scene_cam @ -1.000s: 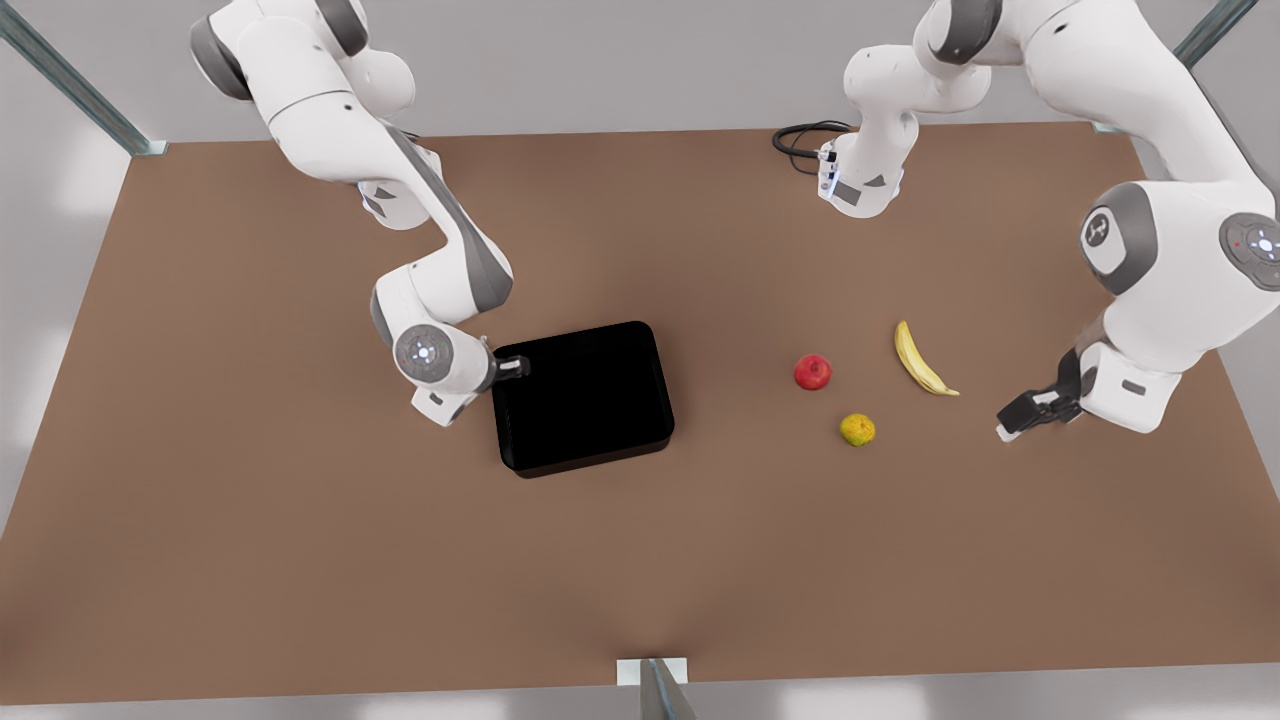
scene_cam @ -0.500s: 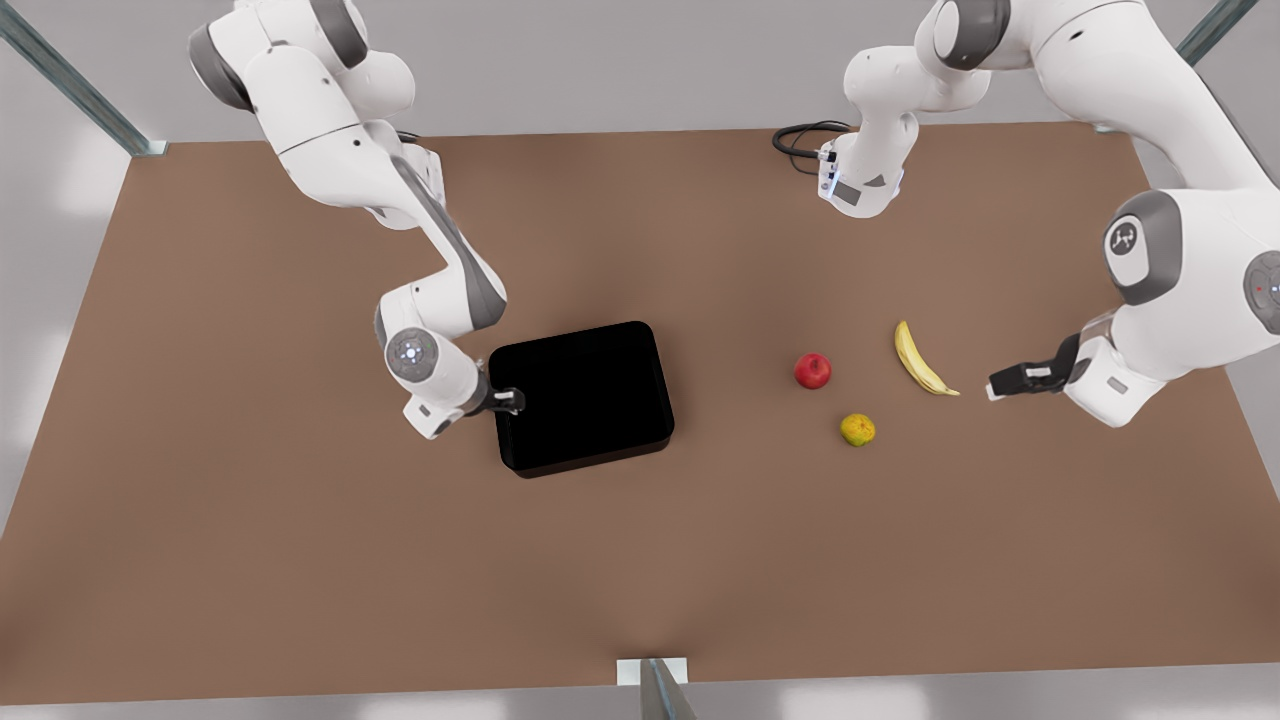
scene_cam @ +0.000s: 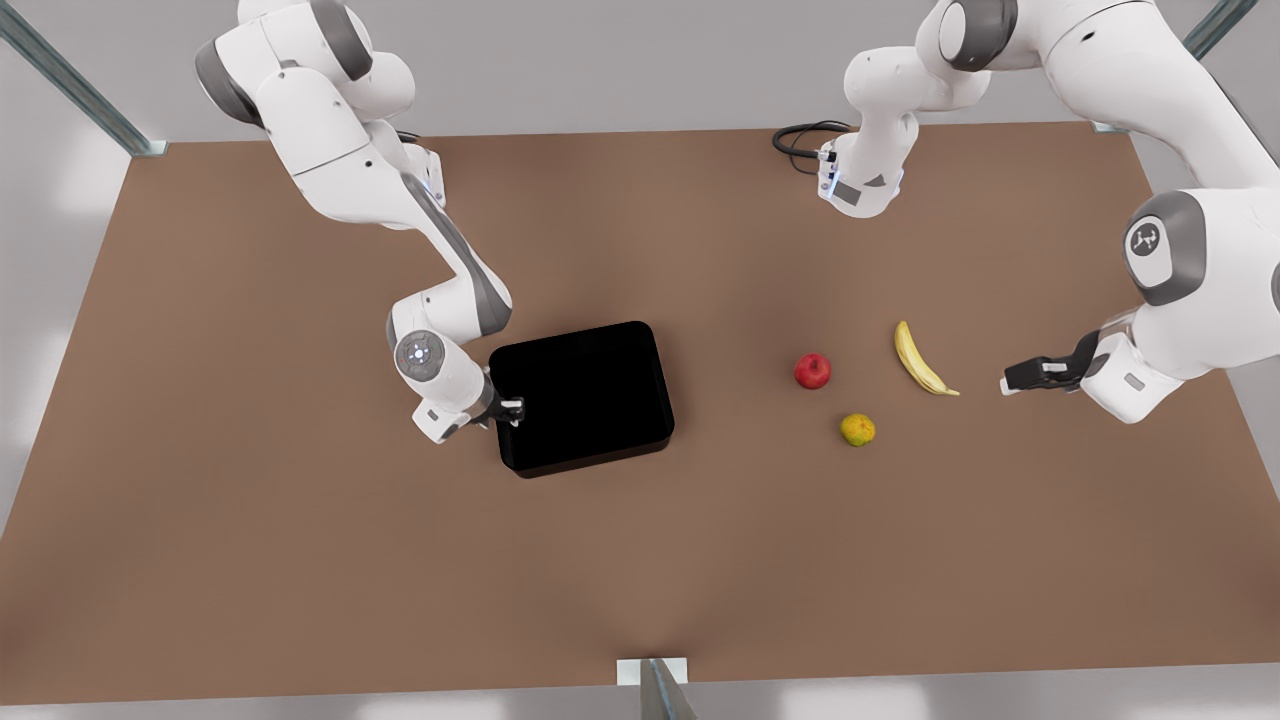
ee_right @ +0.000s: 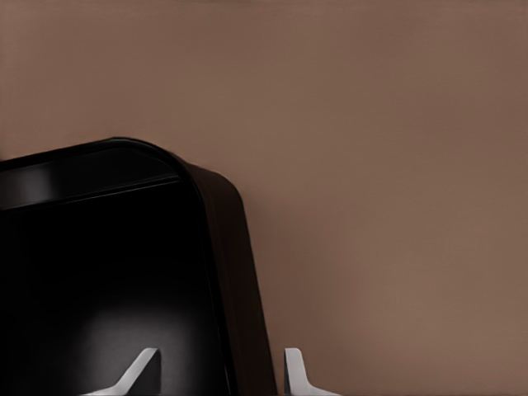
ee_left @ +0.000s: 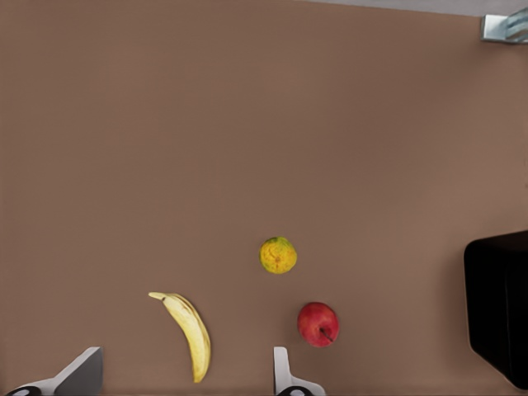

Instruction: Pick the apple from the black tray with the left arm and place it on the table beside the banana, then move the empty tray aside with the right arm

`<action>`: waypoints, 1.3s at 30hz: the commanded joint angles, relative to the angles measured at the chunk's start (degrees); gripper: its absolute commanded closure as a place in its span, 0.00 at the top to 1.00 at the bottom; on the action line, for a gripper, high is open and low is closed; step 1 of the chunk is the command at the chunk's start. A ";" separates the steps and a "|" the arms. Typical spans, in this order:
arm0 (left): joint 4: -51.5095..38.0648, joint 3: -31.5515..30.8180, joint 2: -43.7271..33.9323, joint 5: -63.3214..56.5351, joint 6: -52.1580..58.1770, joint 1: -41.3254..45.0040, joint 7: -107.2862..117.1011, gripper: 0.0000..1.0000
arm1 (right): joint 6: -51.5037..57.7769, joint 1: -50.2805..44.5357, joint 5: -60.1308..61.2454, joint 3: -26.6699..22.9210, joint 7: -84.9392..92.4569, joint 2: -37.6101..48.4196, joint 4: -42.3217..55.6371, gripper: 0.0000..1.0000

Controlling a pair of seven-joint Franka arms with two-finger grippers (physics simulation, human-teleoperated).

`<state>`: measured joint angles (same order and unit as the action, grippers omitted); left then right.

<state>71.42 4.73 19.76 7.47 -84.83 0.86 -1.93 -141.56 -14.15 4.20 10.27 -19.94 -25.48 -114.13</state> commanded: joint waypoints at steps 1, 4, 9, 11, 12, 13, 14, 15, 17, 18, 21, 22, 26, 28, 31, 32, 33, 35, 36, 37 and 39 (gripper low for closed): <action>-0.05 0.02 -0.07 0.00 0.10 -0.15 -4.31 1.00 | -1.44 0.00 0.02 0.02 0.87 -0.45 0.05 0.64; -0.05 0.02 -0.07 -0.09 0.10 -0.24 -4.31 1.00 | -1.53 0.00 0.02 0.02 0.87 -0.63 0.05 0.50; -0.05 0.02 -0.07 -0.09 0.01 -0.24 -4.22 1.00 | -1.35 0.00 0.02 0.02 0.95 -0.54 0.05 0.21; -0.05 0.02 -0.07 -0.09 0.01 -0.24 -4.31 1.00 | -1.27 0.00 0.02 0.11 0.95 -0.54 0.05 0.19; -0.05 0.02 -0.07 -0.09 0.01 -0.24 -4.22 1.00 | -1.18 0.00 0.02 0.11 0.87 -0.36 0.13 0.19; -0.05 0.02 -0.07 0.00 0.01 -0.42 -4.22 1.00 | -0.91 0.00 0.02 0.11 0.78 -0.10 0.13 0.19; -0.05 0.02 0.01 0.00 0.01 -0.50 -4.22 1.00 | -0.74 0.00 0.02 0.11 0.69 0.86 0.13 0.19; -0.05 0.02 0.01 0.00 0.01 -0.50 -4.22 1.00 | -0.12 0.00 0.11 0.19 0.60 1.83 0.13 0.19; -0.05 -0.07 0.01 0.00 -0.07 -0.42 -4.22 1.00 | 2.34 0.00 0.11 0.37 0.52 3.15 0.40 0.15; -0.05 -0.07 0.01 0.00 -0.07 -0.42 -4.22 1.00 | 2.78 0.00 0.11 0.46 0.52 3.68 0.40 0.15; -0.05 -0.16 0.01 0.00 -0.07 -0.42 -4.22 1.00 | 7.70 0.00 0.11 0.37 1.74 6.75 0.57 0.15; -0.05 -0.16 0.01 0.00 -0.07 -0.42 -4.22 1.00 | 10.86 0.17 0.28 -0.16 3.68 8.51 0.57 0.14; -0.05 -0.24 0.10 -0.09 -0.07 0.02 -4.13 1.00 | 21.41 0.35 0.55 -6.48 12.11 14.40 1.01 0.14; -0.05 -0.33 0.10 -0.18 -0.07 0.11 -4.04 1.00 | 23.61 0.35 0.55 -9.47 16.68 15.81 1.10 0.14; -0.05 -0.33 0.10 -0.18 -0.07 -0.07 -4.13 1.00 | 26.07 0.35 0.55 -13.78 23.45 15.90 2.24 0.14; -0.05 -0.33 0.01 -0.09 -0.07 -0.15 -4.13 1.00 | 26.60 0.35 0.64 -15.71 26.53 15.90 2.50 0.14; -0.05 -0.33 0.10 -0.18 -0.07 -0.15 -4.13 1.00 | 27.30 0.35 0.63 -17.38 29.16 15.90 2.86 0.14; -0.05 -0.33 0.10 0.00 -0.07 -0.24 -4.13 1.00 | 27.65 0.35 0.63 -20.02 33.56 15.72 3.21 0.14; -0.05 -0.33 0.10 0.00 -0.07 -0.24 -4.04 1.00 | 27.65 0.53 0.63 -21.33 35.66 15.63 3.30 0.13; -0.05 -0.24 0.10 0.00 -0.07 -0.42 -4.04 1.00 | 27.65 0.53 0.63 -22.83 37.95 15.55 3.30 0.12; -0.05 -0.24 0.10 -0.09 -0.16 -0.33 -3.87 1.00 | 27.65 0.53 0.64 -25.11 41.47 15.37 3.30 0.12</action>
<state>71.39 4.44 19.94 7.43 -84.96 0.50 -5.58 -116.39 -13.57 5.45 -14.08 -1.15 -10.09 -110.87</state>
